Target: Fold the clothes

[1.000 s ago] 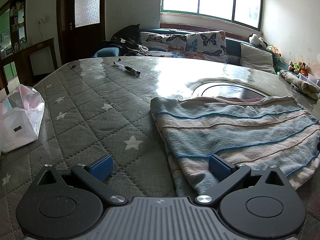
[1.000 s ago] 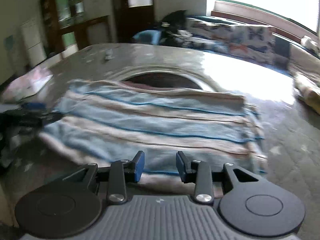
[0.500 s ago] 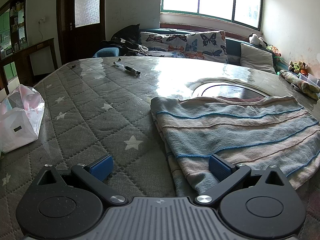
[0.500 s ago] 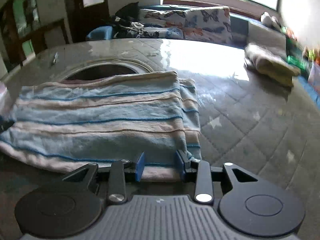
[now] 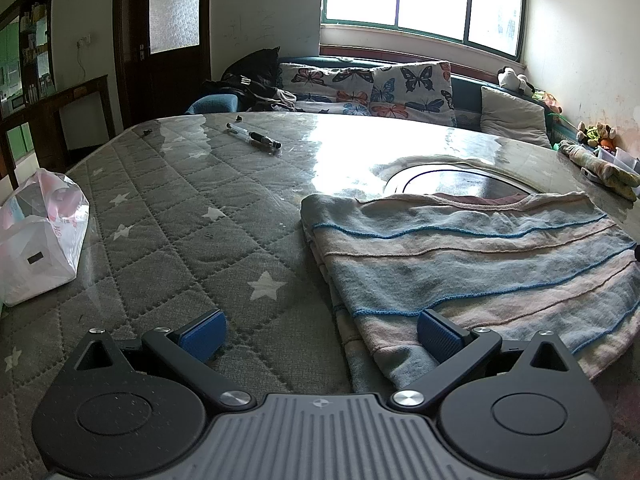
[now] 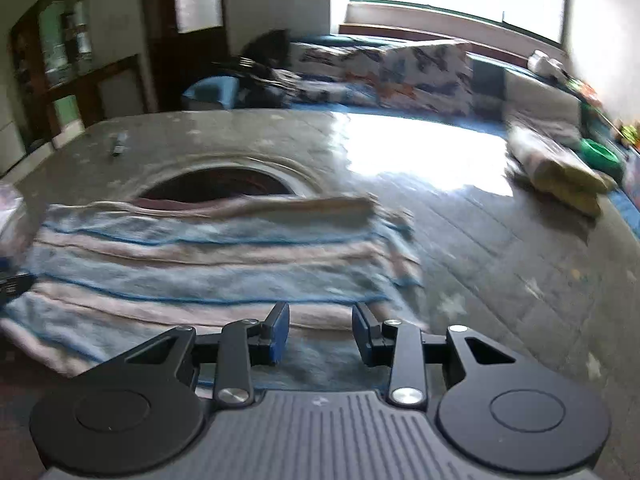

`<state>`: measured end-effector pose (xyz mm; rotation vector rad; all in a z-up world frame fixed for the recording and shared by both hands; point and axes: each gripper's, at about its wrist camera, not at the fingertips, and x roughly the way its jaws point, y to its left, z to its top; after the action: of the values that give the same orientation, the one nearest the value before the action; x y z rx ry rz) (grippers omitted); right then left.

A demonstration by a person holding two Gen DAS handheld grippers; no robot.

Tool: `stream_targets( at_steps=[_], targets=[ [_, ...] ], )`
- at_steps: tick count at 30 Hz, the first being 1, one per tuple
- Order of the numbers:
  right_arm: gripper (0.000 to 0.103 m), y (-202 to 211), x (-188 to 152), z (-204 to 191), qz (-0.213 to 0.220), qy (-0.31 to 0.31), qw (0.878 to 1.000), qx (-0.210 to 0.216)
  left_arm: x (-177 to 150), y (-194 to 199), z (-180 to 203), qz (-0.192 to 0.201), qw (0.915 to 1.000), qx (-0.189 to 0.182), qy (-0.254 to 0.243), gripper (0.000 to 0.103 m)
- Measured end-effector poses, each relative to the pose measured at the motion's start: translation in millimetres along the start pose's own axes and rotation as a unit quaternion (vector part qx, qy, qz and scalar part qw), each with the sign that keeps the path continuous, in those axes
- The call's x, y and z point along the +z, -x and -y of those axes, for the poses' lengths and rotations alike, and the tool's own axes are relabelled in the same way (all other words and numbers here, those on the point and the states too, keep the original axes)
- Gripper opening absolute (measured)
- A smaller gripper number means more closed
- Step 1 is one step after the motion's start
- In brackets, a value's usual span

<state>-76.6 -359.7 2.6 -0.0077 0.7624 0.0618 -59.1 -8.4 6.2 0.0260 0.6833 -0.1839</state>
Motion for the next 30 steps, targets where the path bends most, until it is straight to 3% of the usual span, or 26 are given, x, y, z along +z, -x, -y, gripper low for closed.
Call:
stream_targets(
  at_steps=[6, 9, 13, 18, 20, 22, 25, 30],
  targets=[
    [0.035, 6, 11, -40, 0.007, 0.048, 0.997, 0.054, 0, 22, 1, -0.014, 0.9996, -0.013, 0.018, 0.1],
    [0.035, 7, 18, -61, 0.011, 0.07, 0.994, 0.08, -2, 28, -1, -0.03, 0.9977, -0.022, 0.056, 0.09],
    [0.035, 7, 29, -88, 0.015, 0.099, 0.989, 0.109, -2, 35, -4, -0.043, 0.993, -0.048, 0.099, 0.066],
    [0.035, 5, 41, -114, 0.016, 0.124, 0.982, 0.138, -4, 38, 1, -0.051, 0.9909, -0.057, 0.111, 0.047],
    [0.035, 3, 45, -123, 0.013, 0.134, 0.98, 0.147, -4, 38, 3, -0.055, 0.9897, -0.062, 0.116, 0.044],
    [0.035, 1, 48, -133, 0.01, 0.145, 0.977, 0.158, -3, 37, 3, -0.059, 0.9878, -0.066, 0.128, 0.027],
    [0.035, -2, 57, -147, 0.002, 0.148, 0.972, 0.182, -4, 40, -3, -0.054, 0.9819, -0.083, 0.162, 0.017],
    [0.035, -10, 81, -171, -0.016, 0.143, 0.962, 0.23, 1, 56, 4, -0.011, 0.9835, -0.097, 0.153, 0.015]
  ],
)
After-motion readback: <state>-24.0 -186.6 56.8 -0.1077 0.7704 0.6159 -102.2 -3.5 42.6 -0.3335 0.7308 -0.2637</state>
